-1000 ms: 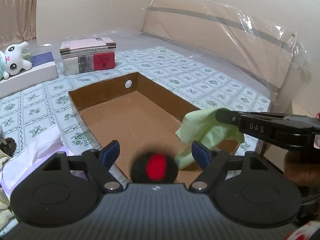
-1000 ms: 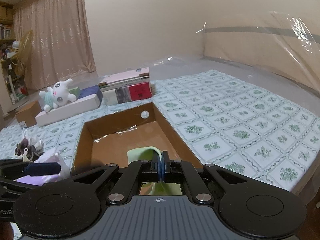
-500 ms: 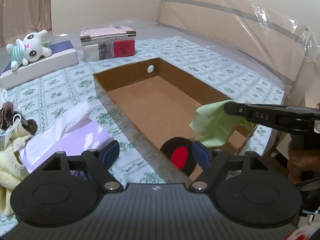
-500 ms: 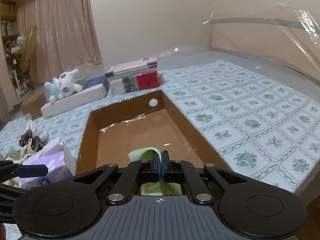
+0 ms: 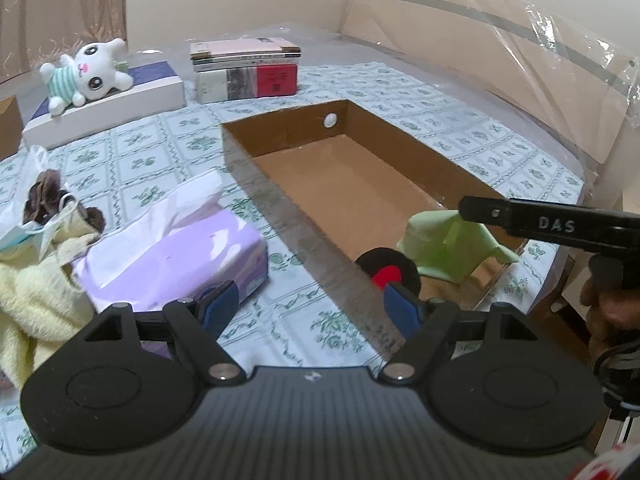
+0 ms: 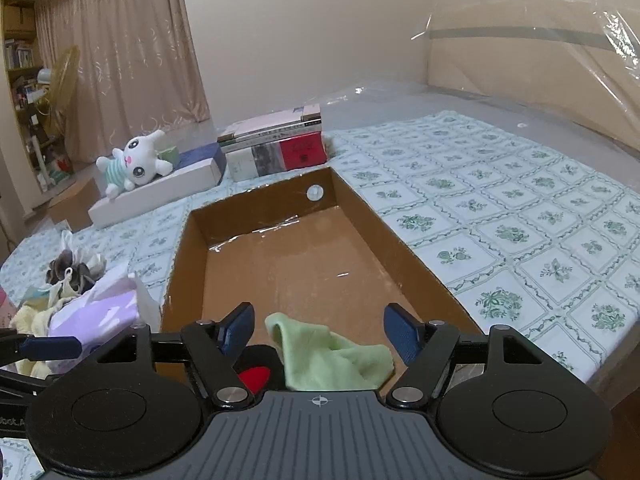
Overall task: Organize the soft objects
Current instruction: 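Carry pad and cloth over the cardboard box and open both grippers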
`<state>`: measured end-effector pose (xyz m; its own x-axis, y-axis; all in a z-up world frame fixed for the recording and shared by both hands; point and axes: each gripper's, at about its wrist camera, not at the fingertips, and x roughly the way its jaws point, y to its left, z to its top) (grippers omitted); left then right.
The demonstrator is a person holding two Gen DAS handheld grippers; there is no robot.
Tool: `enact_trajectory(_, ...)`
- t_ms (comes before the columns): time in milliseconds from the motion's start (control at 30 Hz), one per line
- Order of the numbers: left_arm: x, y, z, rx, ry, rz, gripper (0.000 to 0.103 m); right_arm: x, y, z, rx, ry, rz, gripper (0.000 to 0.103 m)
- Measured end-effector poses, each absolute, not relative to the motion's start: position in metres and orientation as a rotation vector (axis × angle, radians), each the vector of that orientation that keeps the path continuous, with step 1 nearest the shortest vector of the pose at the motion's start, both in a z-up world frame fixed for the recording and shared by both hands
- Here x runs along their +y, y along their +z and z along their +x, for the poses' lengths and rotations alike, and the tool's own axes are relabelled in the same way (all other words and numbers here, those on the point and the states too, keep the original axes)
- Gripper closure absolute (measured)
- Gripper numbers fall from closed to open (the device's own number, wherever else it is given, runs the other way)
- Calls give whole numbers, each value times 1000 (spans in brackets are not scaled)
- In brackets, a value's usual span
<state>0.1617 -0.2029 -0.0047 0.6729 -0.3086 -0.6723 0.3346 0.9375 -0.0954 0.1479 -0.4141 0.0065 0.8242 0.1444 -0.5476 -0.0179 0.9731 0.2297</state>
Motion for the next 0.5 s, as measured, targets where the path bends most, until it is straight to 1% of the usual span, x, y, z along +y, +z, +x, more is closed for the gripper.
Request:
enact_trajectory(300, -166, 5, 140, 739, -247, 32, 26, -395, 25, 123, 564, 102, 212, 32)
enact_trajectory(500, -128, 11, 120, 724, -158, 24, 24, -361, 33, 107, 555, 147, 196, 32)
